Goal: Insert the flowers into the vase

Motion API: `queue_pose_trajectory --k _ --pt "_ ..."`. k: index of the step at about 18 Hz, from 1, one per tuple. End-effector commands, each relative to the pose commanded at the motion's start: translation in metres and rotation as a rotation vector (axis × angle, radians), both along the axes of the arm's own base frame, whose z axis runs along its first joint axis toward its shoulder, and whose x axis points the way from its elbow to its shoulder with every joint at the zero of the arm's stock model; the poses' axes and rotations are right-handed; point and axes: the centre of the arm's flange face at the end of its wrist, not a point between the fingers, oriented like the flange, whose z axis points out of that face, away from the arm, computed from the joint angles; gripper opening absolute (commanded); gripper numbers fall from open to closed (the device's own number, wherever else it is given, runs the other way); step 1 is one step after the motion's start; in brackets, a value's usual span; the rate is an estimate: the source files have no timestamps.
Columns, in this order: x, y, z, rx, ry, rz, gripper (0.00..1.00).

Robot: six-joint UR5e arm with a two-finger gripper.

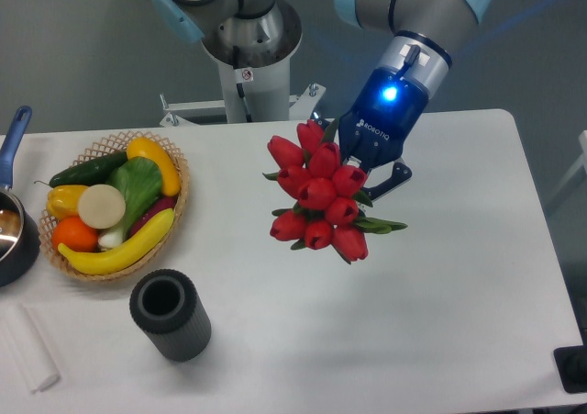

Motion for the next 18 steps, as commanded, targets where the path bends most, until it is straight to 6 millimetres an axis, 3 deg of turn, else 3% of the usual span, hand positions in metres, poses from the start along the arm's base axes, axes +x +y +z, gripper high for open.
queue_pose_trajectory --k 10,18 --pt "-0.006 0.009 0.001 0.079 -0.035 -0.043 0.21" --pt "0.002 0.016 0.006 0.177 -0.061 -0.1 0.21"
